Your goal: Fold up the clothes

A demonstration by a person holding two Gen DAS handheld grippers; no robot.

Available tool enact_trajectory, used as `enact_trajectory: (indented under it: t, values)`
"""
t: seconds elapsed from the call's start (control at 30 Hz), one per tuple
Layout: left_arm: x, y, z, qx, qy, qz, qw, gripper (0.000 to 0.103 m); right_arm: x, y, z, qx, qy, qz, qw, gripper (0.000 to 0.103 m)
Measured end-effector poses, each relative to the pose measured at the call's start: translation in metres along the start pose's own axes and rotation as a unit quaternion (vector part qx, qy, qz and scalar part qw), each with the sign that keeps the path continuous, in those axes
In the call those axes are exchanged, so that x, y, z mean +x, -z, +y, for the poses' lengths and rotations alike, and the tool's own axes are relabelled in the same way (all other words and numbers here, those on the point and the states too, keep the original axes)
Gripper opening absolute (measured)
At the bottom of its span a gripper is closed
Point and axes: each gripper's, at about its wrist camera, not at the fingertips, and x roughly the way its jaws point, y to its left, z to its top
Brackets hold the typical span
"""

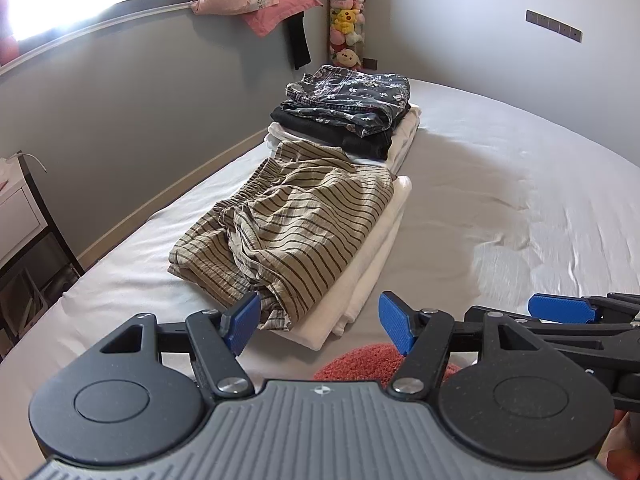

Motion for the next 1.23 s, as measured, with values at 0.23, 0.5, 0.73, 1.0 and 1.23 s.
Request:
enact_trajectory:
  t: [0.23, 0.5, 0.73, 1.0, 1.23]
  values:
    - [0.0004, 0.0011, 0.0016, -0.002, 0.001, 0.001, 1.0, 0.076, 0.0006, 0.0008, 0.0012, -0.001, 0.0, 0.001, 1.0, 0.069]
    - [0.0009, 0.0016, -0.0001, 0.003, 0.0, 0.001, 1.0, 0.076, 0.0005, 0.0018, 0.0012, 0.0, 0.001, 0.003, 1.0, 0.069]
    - [0.0017, 0.0027, -0.0007, 0.004, -0.002, 0.006, 1.0, 0.075, 0.0021, 0.003, 0.0009, 0.002, 0.0, 0.005, 1.0, 0.069]
    - [0.0016, 0.0041, -0.0002, 0.005, 0.001, 0.006, 1.0, 0.074, 0.0028, 0.0035, 0.001, 0.002, 0.001, 0.006, 1.0, 0.069]
    - [0.001, 0.0054, -0.0013, 0.006, 0.002, 0.003, 1.0, 0.074, 0.0025, 0.0042, 0.0008, 0.002, 0.002, 0.006, 1.0, 0.069]
